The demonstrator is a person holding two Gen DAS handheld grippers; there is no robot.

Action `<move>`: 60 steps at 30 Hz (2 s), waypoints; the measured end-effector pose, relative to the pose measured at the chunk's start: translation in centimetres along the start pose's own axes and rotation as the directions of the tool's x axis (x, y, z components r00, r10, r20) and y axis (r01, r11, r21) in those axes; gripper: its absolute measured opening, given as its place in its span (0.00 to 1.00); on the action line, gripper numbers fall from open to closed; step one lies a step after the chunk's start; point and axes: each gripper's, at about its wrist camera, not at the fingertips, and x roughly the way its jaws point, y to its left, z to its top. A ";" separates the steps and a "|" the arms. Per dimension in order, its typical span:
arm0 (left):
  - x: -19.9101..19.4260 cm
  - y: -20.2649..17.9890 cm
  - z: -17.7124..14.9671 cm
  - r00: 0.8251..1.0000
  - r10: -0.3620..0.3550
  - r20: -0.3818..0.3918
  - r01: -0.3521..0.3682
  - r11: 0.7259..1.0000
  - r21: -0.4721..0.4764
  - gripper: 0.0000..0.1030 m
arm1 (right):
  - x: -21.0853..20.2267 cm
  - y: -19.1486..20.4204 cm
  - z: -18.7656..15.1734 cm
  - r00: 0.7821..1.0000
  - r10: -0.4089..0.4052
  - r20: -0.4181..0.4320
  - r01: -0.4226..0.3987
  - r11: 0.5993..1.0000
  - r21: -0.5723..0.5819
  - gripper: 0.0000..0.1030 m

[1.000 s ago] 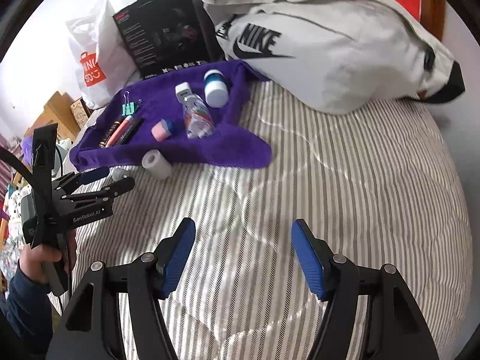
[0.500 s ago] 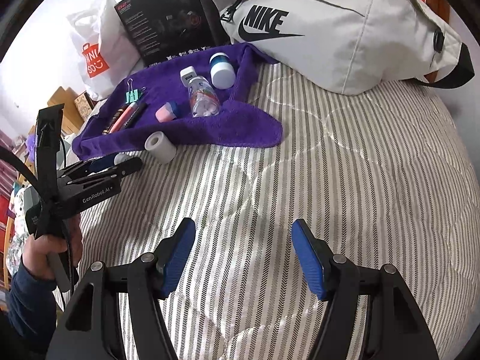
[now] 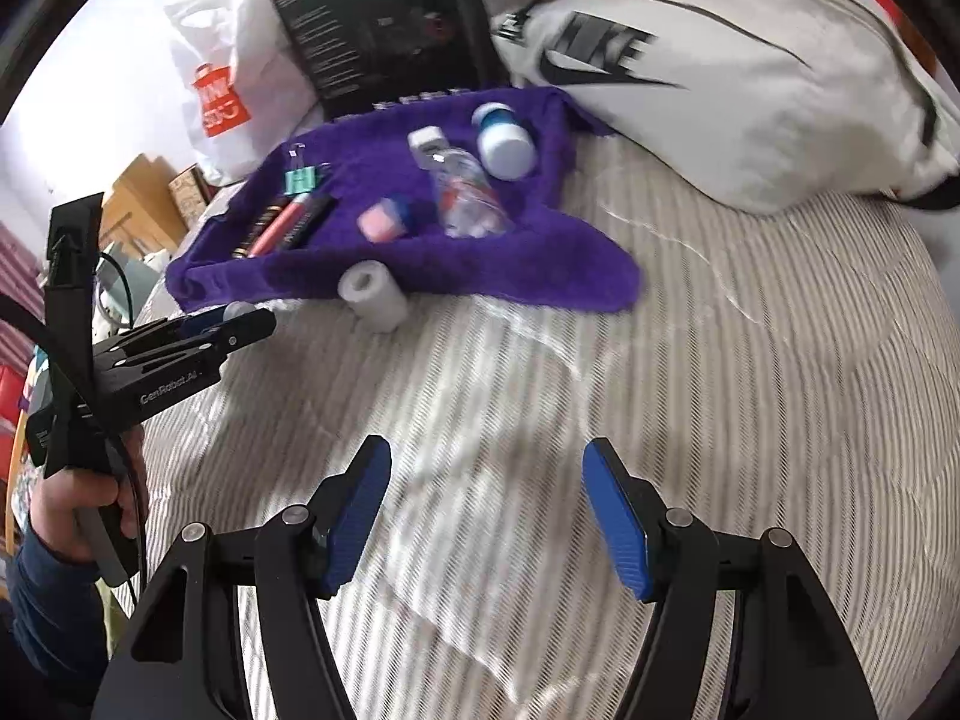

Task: Organize rigid objects
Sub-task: 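Carry the plug cap with left gripper while right grasps the white tape roll, then carry the tape roll onto the towel with right gripper while left holds the plug cap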

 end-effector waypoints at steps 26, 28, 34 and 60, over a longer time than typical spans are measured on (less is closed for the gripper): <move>-0.5 5.1 -2.5 1.000 -0.012 0.001 0.012 0.996 -0.089 0.33 | 6.6 4.9 3.7 1.000 0.010 0.007 -0.009 0.998 -0.055 0.48; -0.6 5.3 -2.5 1.000 -0.022 -0.001 0.022 0.995 -0.096 0.33 | 7.1 5.3 4.0 1.000 0.009 0.010 -0.009 0.998 -0.063 0.47; -0.5 5.6 -2.6 0.999 -0.036 -0.006 0.035 0.994 -0.103 0.33 | 8.2 5.7 5.0 0.999 -0.026 0.035 0.028 0.998 -0.062 0.44; -0.7 4.7 -2.9 0.999 -0.035 -0.018 0.033 0.996 -0.083 0.33 | 5.8 4.7 1.0 0.992 -0.121 0.021 0.123 0.979 -0.164 0.28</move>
